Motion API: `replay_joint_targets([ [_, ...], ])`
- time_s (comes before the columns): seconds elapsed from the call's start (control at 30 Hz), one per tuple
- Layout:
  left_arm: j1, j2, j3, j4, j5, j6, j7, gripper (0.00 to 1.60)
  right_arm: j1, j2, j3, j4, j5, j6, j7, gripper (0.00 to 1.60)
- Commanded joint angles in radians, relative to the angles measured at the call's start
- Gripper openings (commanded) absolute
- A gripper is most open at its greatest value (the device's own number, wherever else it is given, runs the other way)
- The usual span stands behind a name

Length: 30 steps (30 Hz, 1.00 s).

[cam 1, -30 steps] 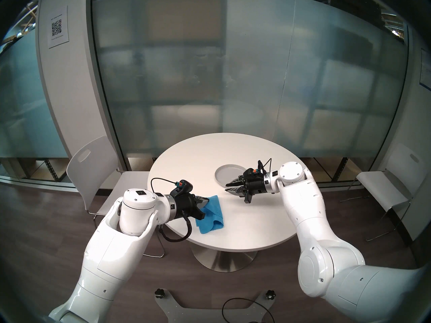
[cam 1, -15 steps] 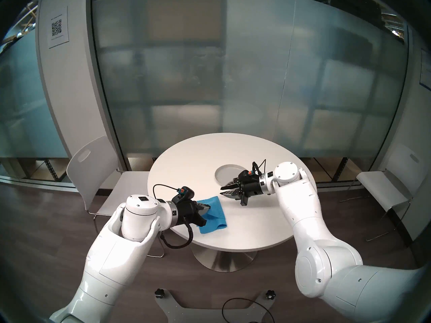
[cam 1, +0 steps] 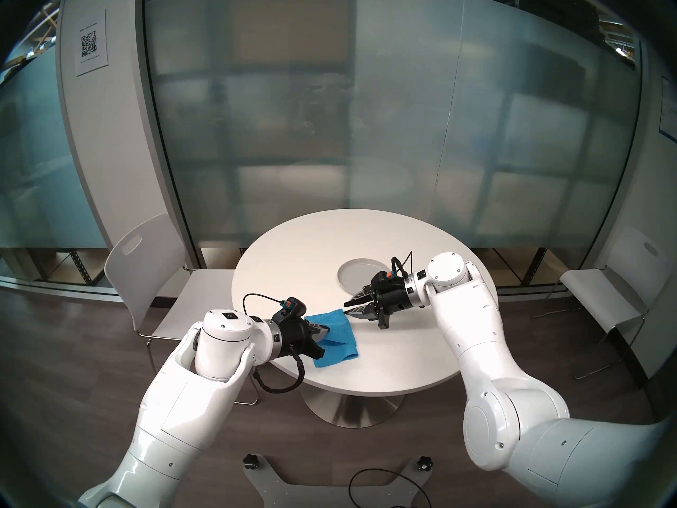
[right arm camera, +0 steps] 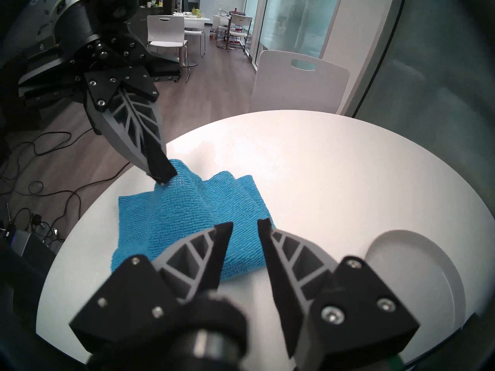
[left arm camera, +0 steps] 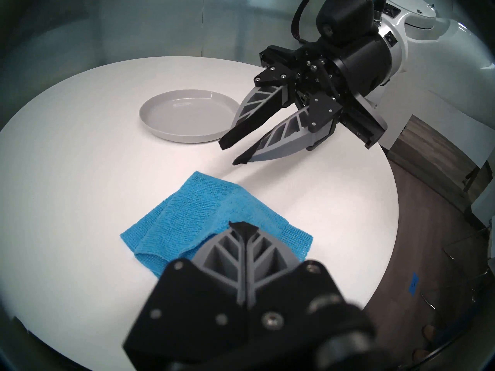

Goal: Fold the napkin in half twice and place it beside the plate

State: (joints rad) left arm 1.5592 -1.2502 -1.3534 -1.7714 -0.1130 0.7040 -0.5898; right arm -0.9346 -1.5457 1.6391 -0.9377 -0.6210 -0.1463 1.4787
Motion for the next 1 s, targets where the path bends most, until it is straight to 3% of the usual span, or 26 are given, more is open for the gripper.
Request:
replay_joint_targets([
  [0.0,-0.015,-0.003,0.003,0.012,0.002,-0.017,0.0,0.0,0.006,0.011,-0.01,-0.013,0.0,-0.005,0.005,0.79],
  [0.73,-0.04,-0.003,0.009,0.084,0.022,-0.036,0.018,0.0,0.042,-0.028,-0.01,0.134,0.015,-0.075,-0.039,0.79],
  [0.97,-0.042,-0.014,0.014,0.095,0.018,-0.043,0.014,0.0,0.069,-0.023,-0.043,0.168,-0.019,-0.085,-0.034,0.8],
])
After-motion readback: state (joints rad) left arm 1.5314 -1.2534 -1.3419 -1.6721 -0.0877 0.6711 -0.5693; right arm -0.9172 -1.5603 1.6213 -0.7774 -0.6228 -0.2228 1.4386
